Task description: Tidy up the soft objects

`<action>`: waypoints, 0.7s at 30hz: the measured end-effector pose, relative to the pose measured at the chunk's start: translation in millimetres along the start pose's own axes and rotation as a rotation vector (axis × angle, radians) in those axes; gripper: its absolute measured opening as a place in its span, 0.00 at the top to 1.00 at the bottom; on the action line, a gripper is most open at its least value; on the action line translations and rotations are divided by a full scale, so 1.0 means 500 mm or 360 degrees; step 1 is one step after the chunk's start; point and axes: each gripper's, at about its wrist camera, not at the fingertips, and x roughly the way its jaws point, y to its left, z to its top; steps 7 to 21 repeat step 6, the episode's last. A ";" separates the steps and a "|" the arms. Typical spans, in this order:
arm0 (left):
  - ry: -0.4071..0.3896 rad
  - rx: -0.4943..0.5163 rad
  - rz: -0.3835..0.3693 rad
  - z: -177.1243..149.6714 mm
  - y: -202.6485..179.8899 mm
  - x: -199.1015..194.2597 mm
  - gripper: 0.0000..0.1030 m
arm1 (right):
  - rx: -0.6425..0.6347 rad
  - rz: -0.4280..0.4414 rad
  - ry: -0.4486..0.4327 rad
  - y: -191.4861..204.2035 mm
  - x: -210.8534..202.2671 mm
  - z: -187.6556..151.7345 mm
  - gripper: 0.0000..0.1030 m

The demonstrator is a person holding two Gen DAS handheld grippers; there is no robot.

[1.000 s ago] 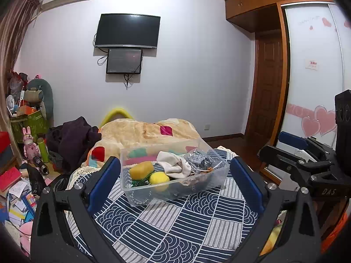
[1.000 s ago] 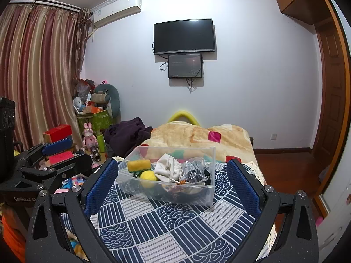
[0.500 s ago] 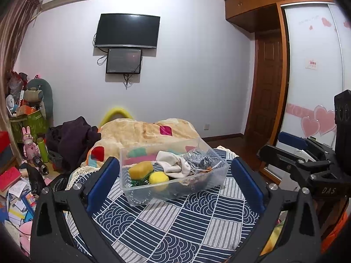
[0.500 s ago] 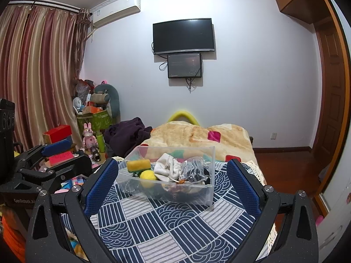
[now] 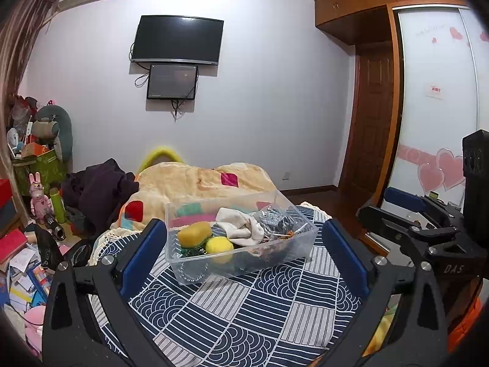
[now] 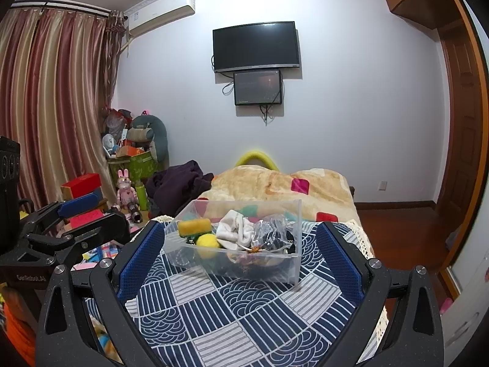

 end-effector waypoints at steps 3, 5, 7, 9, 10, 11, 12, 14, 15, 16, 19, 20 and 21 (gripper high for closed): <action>-0.0002 -0.0004 -0.0001 0.000 0.002 0.000 0.00 | 0.0003 -0.0004 0.0001 0.001 0.000 -0.001 0.01; -0.0001 -0.0004 -0.0006 0.000 0.002 0.000 0.00 | 0.0005 -0.0005 0.0001 0.001 0.000 -0.001 0.01; 0.0001 -0.0003 -0.0007 0.000 0.002 0.001 0.00 | 0.0005 -0.0005 0.0001 0.001 -0.001 -0.001 0.01; 0.0001 -0.0003 -0.0007 0.000 0.002 0.001 0.00 | 0.0005 -0.0005 0.0001 0.001 -0.001 -0.001 0.01; 0.0001 -0.0003 -0.0007 0.000 0.002 0.001 0.00 | 0.0005 -0.0005 0.0001 0.001 -0.001 -0.001 0.01; 0.0001 -0.0003 -0.0007 0.000 0.002 0.001 0.00 | 0.0005 -0.0005 0.0001 0.001 -0.001 -0.001 0.01; 0.0001 -0.0003 -0.0007 0.000 0.002 0.001 0.00 | 0.0005 -0.0005 0.0001 0.001 -0.001 -0.001 0.01; 0.0001 -0.0003 -0.0007 0.000 0.002 0.001 0.00 | 0.0005 -0.0005 0.0001 0.001 -0.001 -0.001 0.01; 0.0001 -0.0003 -0.0007 0.000 0.002 0.001 0.00 | 0.0005 -0.0005 0.0001 0.001 -0.001 -0.001 0.01; 0.0001 -0.0003 -0.0007 0.000 0.002 0.001 0.00 | 0.0005 -0.0005 0.0001 0.001 -0.001 -0.001 0.01; 0.0001 -0.0003 -0.0007 0.000 0.002 0.001 0.00 | 0.0005 -0.0005 0.0001 0.001 -0.001 -0.001 0.01; 0.0001 -0.0003 -0.0007 0.000 0.002 0.001 0.00 | 0.0005 -0.0005 0.0001 0.001 -0.001 -0.001 0.01; 0.0001 -0.0003 -0.0007 0.000 0.002 0.001 0.00 | 0.0005 -0.0005 0.0001 0.001 -0.001 -0.001 0.01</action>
